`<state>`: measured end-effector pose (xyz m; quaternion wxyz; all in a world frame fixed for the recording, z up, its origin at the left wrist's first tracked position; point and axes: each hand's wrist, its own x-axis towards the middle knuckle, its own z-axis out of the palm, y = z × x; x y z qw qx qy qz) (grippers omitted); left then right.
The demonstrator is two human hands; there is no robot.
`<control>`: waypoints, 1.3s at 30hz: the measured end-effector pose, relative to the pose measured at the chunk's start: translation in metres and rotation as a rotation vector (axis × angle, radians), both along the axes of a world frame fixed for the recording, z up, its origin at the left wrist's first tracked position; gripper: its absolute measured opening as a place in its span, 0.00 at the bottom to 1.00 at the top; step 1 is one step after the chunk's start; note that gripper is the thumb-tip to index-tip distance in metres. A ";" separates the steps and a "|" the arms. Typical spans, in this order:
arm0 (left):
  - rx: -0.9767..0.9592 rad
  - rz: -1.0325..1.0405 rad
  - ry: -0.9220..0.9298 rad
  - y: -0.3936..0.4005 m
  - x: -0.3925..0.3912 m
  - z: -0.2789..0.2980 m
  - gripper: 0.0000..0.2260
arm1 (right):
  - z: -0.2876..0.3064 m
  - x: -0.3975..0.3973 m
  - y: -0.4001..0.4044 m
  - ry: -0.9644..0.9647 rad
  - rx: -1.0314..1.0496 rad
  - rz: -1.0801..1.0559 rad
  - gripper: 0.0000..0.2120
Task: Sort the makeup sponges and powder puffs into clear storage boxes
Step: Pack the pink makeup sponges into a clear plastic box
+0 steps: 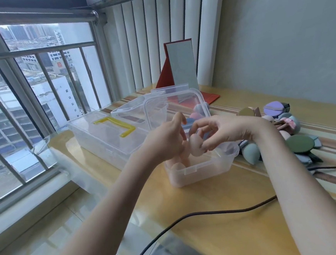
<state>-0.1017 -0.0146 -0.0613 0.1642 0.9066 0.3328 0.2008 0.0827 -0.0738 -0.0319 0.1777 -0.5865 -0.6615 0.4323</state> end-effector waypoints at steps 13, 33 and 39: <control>-0.021 0.081 0.074 0.003 0.001 0.003 0.12 | -0.013 -0.032 0.012 -0.343 0.017 -0.031 0.17; 0.125 0.104 0.060 0.001 0.004 -0.011 0.07 | -0.016 -0.030 0.012 -0.350 -0.022 -0.074 0.10; -0.041 0.033 -0.122 -0.002 -0.003 -0.010 0.14 | -0.019 -0.031 0.014 -0.347 -0.016 -0.094 0.08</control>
